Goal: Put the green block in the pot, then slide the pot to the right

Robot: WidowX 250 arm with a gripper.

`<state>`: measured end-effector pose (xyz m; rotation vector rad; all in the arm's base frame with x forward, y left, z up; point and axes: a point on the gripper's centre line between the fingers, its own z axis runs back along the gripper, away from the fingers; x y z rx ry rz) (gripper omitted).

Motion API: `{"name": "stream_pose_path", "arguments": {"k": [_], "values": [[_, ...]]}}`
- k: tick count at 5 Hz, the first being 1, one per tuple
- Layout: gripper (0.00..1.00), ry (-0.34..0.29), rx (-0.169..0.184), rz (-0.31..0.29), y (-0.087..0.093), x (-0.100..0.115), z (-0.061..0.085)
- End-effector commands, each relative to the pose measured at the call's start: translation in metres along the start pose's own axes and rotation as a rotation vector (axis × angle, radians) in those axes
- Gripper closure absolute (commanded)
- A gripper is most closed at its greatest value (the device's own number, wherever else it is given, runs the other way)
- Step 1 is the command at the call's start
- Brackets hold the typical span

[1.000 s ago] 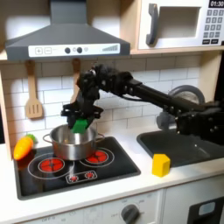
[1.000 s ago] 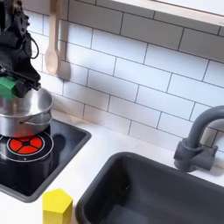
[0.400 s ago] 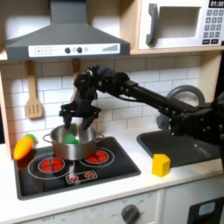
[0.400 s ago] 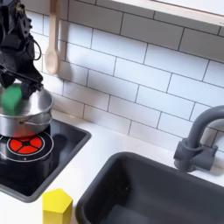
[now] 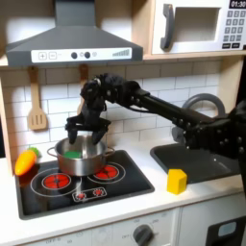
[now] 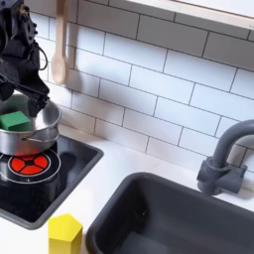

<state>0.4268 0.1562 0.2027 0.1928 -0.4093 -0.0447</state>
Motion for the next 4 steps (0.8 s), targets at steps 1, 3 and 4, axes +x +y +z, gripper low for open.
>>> {"name": "stream_pose_path", "arguments": {"k": [1,3,4], "values": [[0.0,0.052,-0.02,-0.002,-0.007,-0.005,-0.015],[0.0,0.065,-0.047,-0.028,-0.022,-0.006,-0.016],[0.0,0.075,-0.066,-0.047,-0.034,-0.009,-0.016]]}}
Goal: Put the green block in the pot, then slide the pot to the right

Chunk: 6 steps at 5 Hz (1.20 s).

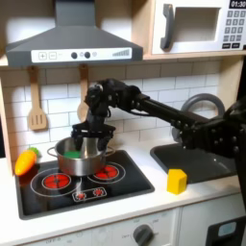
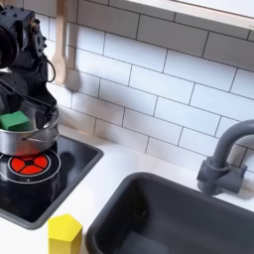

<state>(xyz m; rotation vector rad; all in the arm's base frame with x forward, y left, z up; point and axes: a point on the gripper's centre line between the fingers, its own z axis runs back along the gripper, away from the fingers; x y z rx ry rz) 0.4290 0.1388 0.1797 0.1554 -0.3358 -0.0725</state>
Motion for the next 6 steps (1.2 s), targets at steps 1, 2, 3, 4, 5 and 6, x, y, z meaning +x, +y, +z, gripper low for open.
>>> {"name": "stream_pose_path", "arguments": {"k": [1,2,3,4,5,6], "values": [[0.0,0.036,-0.05,-0.032,-0.023,-0.012,-0.006],[0.0,0.035,-0.066,-0.048,-0.036,-0.014,-0.002],[0.0,0.029,-0.081,-0.065,-0.046,-0.016,0.005],[0.0,0.035,-0.088,-0.067,-0.049,-0.021,0.008],[0.0,0.031,-0.098,-0.081,-0.056,-0.024,0.013],[0.0,0.033,-0.108,-0.092,-0.062,-0.027,0.015]]}}
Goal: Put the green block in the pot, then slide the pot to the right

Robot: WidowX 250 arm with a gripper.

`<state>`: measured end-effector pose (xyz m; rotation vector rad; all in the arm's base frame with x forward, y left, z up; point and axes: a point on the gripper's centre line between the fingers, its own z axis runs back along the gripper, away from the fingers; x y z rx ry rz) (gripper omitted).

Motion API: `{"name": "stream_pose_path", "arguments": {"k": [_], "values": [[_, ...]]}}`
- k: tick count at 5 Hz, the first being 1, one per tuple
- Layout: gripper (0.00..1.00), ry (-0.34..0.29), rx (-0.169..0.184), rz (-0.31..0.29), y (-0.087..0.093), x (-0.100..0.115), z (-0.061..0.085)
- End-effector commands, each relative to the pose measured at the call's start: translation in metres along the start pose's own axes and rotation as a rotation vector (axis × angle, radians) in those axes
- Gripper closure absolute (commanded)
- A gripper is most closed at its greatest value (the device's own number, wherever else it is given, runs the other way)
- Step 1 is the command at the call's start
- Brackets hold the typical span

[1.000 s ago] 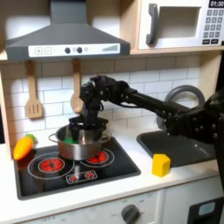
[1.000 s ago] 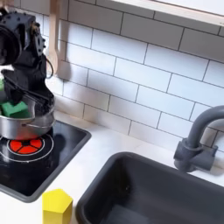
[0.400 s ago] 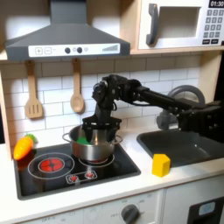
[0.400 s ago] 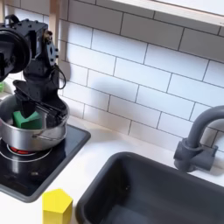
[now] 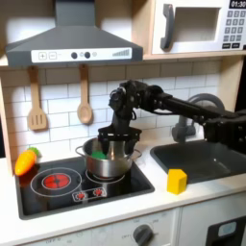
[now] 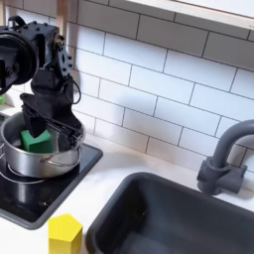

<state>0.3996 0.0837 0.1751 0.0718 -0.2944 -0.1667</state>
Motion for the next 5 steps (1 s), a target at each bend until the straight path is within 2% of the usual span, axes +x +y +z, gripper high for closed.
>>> {"name": "stream_pose_path", "arguments": {"k": [1,3,4,5], "values": [[0.0,-0.004,-0.006,-0.009,-0.005,-0.004,0.006],[0.0,-0.036,-0.016,-0.023,-0.01,0.0,0.018],[0.0,-0.032,-0.066,-0.009,-0.015,-0.001,0.035],[0.0,-0.037,-0.062,-0.015,-0.015,0.002,0.034]]}}
